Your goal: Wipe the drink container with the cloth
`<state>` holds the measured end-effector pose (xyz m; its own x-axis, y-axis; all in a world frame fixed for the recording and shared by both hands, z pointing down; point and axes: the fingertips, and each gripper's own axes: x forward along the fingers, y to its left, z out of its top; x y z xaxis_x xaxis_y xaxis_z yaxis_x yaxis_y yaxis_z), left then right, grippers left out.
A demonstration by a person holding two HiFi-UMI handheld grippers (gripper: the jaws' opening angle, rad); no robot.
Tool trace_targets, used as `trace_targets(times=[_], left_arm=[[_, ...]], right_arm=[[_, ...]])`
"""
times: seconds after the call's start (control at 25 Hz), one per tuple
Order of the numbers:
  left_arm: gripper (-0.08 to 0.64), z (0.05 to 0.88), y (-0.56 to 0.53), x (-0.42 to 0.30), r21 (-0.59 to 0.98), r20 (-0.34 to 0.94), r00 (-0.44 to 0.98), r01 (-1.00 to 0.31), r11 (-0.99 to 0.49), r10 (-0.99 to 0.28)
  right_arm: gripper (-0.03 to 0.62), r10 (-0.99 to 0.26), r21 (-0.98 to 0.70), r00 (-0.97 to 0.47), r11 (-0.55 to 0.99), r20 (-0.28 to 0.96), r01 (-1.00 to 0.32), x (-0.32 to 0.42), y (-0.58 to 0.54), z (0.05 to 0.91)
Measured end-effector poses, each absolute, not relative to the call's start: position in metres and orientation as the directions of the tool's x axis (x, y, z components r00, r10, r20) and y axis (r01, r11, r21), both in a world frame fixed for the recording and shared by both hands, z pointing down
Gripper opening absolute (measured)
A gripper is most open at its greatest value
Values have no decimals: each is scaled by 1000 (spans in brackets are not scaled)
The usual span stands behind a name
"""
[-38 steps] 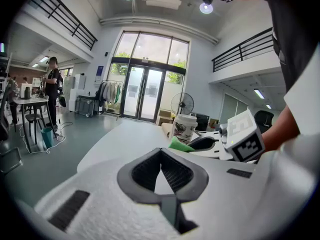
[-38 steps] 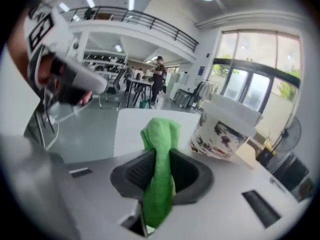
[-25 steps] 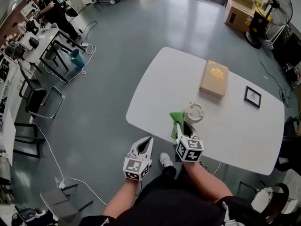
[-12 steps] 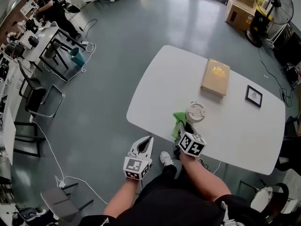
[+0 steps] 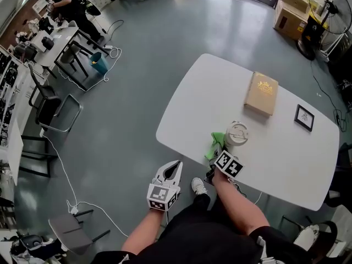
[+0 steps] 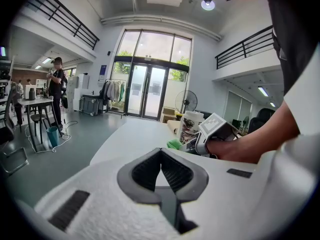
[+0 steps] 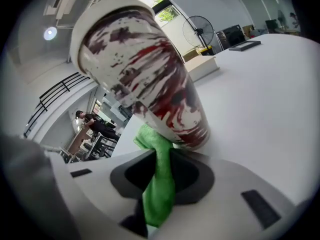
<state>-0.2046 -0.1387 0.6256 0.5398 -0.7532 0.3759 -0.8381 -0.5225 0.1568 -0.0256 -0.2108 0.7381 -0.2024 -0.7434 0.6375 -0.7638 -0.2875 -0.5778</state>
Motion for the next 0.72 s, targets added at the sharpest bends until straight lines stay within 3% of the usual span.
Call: trace_targets(times=[0.2, 0.4, 0.56, 0.72], left_arm=[[8, 630, -137, -202, 158, 374, 543, -836, -525, -752], [8, 620, -138, -194, 150, 351, 543, -837, -526, -763], [8, 606, -143, -188, 141, 324, 538, -841, -522, -778], [8, 583, -140, -169, 119, 292, 569, -819, -561, -769]], right_arm=[[89, -727, -615, -305, -201, 615, -763, -41, -212, 724], [88, -709, -622, -518, 143, 479, -770, -79, -192, 656], [87, -711, -503, -613, 411, 345, -760, -88, -171, 592], [87, -751, -348, -610, 518, 251, -781, -67, -154, 542]])
